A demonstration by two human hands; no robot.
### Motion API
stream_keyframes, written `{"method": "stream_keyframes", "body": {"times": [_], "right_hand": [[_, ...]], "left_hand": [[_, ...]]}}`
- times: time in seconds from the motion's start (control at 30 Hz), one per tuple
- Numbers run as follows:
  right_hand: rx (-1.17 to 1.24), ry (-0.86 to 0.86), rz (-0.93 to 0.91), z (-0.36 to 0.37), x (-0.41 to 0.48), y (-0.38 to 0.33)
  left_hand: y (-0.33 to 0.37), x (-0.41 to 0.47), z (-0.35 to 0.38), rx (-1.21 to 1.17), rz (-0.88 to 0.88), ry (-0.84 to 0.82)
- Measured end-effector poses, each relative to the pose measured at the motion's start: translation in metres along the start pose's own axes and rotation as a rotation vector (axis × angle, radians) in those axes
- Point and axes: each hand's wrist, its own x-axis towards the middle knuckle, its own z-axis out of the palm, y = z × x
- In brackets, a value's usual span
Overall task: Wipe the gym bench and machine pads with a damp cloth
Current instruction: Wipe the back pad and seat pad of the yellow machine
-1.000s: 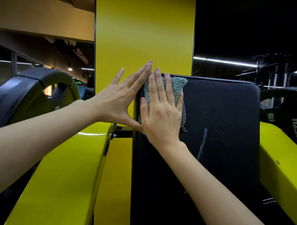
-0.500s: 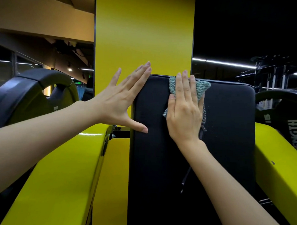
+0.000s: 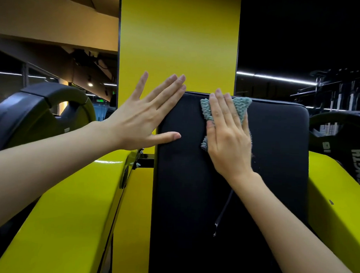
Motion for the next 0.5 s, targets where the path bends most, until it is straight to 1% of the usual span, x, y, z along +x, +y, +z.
{"method": "stream_keyframes", "body": {"times": [0.1, 0.17, 0.23, 0.3, 0.4, 0.5], "right_hand": [[0.008, 0.016, 0.082, -0.008, -0.001, 0.027], [0.009, 0.044, 0.18, -0.01, -0.002, 0.036], [-0.01, 0.083, 0.277, -0.008, -0.001, 0.032], [-0.028, 0.117, 0.33, -0.003, 0.001, 0.019], [-0.02, 0.138, 0.307, 0.006, 0.002, -0.004], [0.001, 0.107, 0.152, 0.013, 0.0, -0.02]], "left_hand": [[0.005, 0.006, -0.001, 0.022, 0.073, 0.006], [0.011, 0.012, 0.001, 0.019, 0.088, 0.007], [0.014, 0.016, 0.004, 0.014, 0.072, 0.025], [0.015, 0.017, 0.008, 0.002, 0.052, 0.055], [0.016, 0.017, 0.014, -0.008, 0.045, 0.091], [0.018, 0.018, 0.016, -0.022, 0.043, 0.11]]}}
